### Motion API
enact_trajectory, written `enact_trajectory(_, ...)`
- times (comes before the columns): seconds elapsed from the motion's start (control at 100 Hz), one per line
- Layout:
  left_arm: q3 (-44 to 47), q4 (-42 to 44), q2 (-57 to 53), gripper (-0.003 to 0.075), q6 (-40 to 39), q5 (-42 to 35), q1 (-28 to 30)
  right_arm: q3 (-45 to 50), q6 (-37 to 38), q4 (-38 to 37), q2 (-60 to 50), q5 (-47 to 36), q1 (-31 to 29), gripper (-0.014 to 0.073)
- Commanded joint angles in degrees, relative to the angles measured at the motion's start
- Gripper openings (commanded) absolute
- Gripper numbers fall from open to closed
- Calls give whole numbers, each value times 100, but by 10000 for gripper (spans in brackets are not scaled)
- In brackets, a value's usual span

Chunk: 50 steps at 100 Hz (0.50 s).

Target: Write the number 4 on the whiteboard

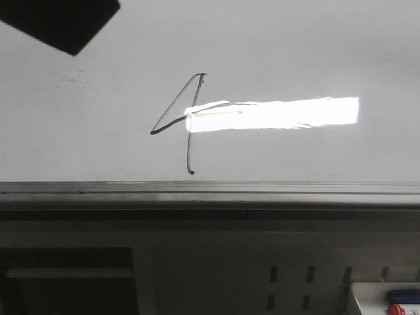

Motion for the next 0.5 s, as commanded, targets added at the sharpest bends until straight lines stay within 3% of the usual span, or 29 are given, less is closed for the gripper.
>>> enact_trajectory(0.0,-213,48,-32,144,-29,-634,-18,-187,-70,342,-39,7,80,-54)
enact_trajectory(0.21,-213,8,-32,-15,-40,-682,-18,-187,-70,342,-39,20,80,-24)
enact_trajectory(0.35,-213,-5,-32,-20,-104,-682,-18,-187,-44,342,-39,-143,39,202)
enact_trajectory(0.43,-213,-14,-32,-20,-188,-682,-18,-187,301,342,-114,-526,-118,363)
enact_trajectory(0.49,-160,140,-32,-20,-544,-742,9,-187,571,342,-259,-729,-344,430)
